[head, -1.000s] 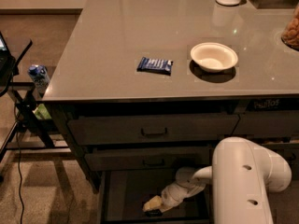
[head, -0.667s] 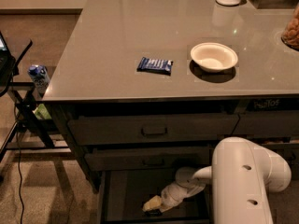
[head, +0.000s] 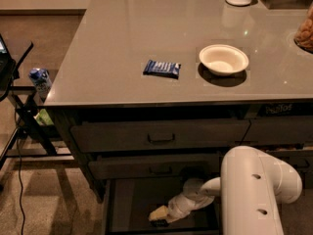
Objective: Place rxbar chocolate into bottom drawer
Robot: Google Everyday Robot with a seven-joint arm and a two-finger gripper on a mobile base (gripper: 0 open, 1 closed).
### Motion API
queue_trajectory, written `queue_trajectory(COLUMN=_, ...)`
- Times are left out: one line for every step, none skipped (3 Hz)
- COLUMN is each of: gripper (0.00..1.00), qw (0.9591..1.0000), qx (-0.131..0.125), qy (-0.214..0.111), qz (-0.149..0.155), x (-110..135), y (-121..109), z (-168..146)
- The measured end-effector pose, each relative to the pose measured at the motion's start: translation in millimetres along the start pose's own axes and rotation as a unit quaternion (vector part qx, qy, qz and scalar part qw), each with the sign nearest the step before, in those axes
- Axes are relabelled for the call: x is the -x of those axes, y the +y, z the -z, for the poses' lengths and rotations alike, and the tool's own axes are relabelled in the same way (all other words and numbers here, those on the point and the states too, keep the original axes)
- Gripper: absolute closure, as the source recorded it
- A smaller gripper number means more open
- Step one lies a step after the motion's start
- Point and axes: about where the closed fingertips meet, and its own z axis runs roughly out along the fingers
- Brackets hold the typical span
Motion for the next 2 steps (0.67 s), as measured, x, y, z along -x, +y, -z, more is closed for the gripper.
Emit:
queue_trajectory(gripper=1.00, qw=0.9998, qx=-0.005, qy=-0.013, qz=-0.012, x=9, y=-5, z=-8)
queue_trajectory(gripper=1.00, qw=0.9994, qx=-0.013, qy=-0.026, qz=-0.018, x=20, y=-8, z=-15)
